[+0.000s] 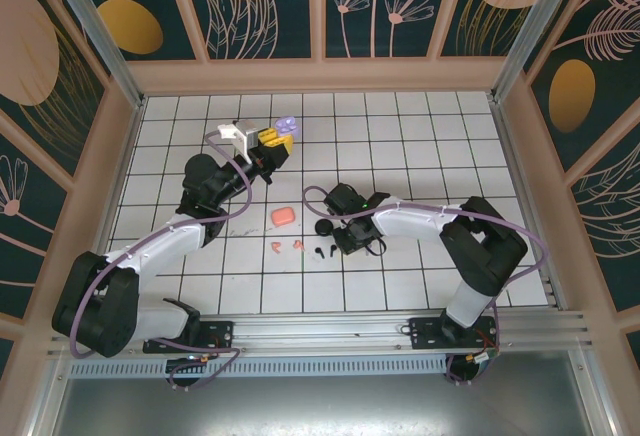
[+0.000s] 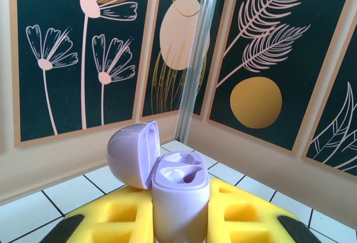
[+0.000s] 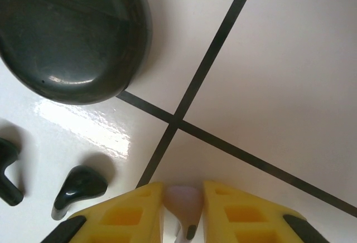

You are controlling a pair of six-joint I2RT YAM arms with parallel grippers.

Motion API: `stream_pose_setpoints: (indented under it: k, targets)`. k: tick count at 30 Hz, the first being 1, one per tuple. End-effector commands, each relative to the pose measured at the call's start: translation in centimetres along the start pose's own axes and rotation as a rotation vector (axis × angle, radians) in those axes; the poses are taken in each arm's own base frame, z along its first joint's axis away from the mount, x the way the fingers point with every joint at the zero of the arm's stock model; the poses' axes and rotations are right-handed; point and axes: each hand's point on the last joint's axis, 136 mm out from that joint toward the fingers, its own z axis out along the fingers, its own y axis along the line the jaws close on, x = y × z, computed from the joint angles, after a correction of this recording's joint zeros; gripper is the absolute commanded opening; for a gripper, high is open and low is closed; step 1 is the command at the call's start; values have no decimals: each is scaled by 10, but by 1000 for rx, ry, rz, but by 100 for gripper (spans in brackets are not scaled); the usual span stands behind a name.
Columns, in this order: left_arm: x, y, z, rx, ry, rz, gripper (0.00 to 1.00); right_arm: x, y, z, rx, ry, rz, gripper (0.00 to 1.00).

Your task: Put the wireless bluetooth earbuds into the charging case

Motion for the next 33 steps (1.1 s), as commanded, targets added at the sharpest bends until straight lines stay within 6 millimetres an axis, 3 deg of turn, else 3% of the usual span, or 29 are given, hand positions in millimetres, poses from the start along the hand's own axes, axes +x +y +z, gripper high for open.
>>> stream_pose_setpoints:
  k: [1, 5, 11, 16, 20, 26, 29, 33]
  targets:
    - [-17, -12, -2, 39, -48, 19, 0, -3, 0, -8, 13, -21, 8, 23]
    - [-15, -15, -2, 58, -37, 33, 0, -20, -1, -31, 14, -95, 29, 22]
    - [-9, -25, -2, 109, -9, 82, 0, -59, -4, -94, 12, -269, 59, 22]
    - [-2, -42, -5, 161, -17, 207, 0, -98, -13, -166, 11, -450, 80, 21]
    - [2, -55, -4, 184, -23, 282, 0, -130, -23, -237, 16, -632, 91, 20]
    - [1, -63, 4, 182, -47, 331, 0, -161, -24, -323, -12, -900, 73, 20]
    - [3, -64, 10, 161, -54, 372, 0, -168, -14, -349, -65, -1008, 20, 20]
    - [1, -64, 20, 139, -69, 418, 0, -170, 2, -366, -153, -1102, -55, 21]
